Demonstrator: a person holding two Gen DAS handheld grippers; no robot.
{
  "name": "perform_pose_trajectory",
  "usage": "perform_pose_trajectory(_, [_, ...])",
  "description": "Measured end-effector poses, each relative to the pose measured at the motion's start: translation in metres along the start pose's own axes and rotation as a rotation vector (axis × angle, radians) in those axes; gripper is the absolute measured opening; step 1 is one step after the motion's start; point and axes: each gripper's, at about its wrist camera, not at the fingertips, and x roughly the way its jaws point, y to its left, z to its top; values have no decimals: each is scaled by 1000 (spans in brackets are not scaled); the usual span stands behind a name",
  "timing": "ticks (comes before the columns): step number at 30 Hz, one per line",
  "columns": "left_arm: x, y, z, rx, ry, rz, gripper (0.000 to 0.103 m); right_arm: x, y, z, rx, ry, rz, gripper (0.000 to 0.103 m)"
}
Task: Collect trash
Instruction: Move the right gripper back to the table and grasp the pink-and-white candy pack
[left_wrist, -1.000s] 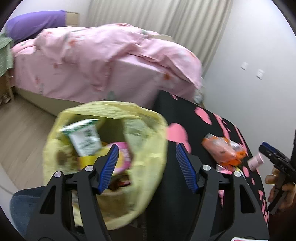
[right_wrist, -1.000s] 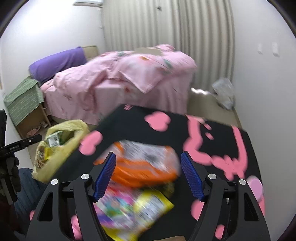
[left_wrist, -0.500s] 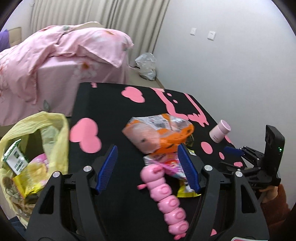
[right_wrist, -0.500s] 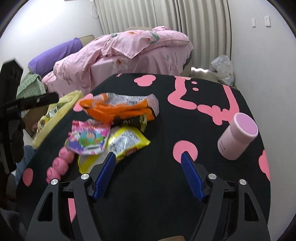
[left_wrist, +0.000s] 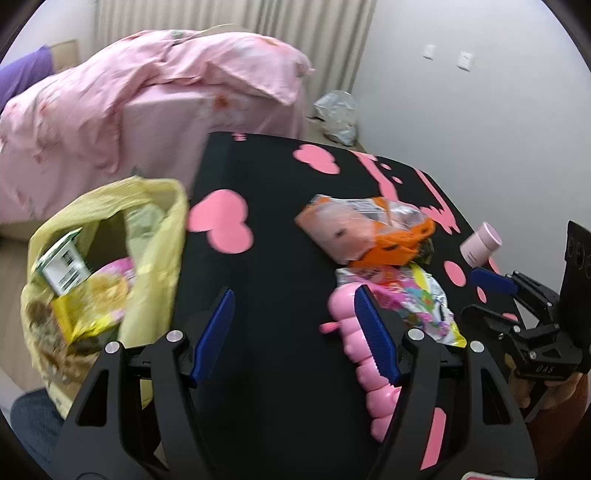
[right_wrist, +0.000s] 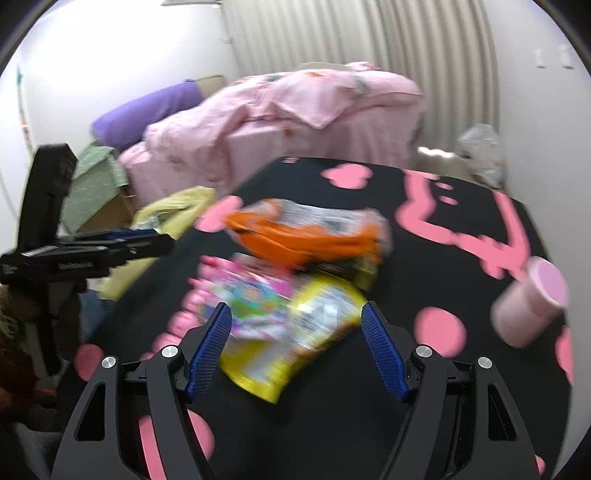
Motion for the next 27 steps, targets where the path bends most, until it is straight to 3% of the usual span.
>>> perform_pose_trajectory(4, [-5,10,-4,-20,-1,5,64,35,15,9,-31,71,9,69])
perform_pose_trajectory(6, [-7,10,-6,-13,0,-1,64,47,18,9,-28,107,9,47])
perform_pose_trajectory(7, [-7,9,-7,-9,1,-3,64,51,18,9,-22,120,9,30])
perform_pose_trajectory(11, [-5,6,-10,9,7,-15,64,40,20,6,-15,106,14,19])
perform_pose_trajectory(18, [-3,-1,-14,22,15,-32,64,18,17,5,-8,59,-1,19])
perform_pose_trajectory(19, [-4,-1,-14,25,14,-31,64,17,17,6,2,56,-4,22])
perform_pose_trajectory(20, [-4,-2,-14,27,12,-30,64,17,16,7,10,55,-1,37])
perform_pose_trajectory(22, [-6,0,-14,27,5,-30,64,16,15,8,45,37,42,55])
perform_pose_trajectory(24, [-8,3,-14,20,-1,-29,64,20,15,10,69,38,72,55])
perform_pose_trajectory(27, [-9,9,-15,-2,-6,-28,64,34,19,11,51,70,29,55])
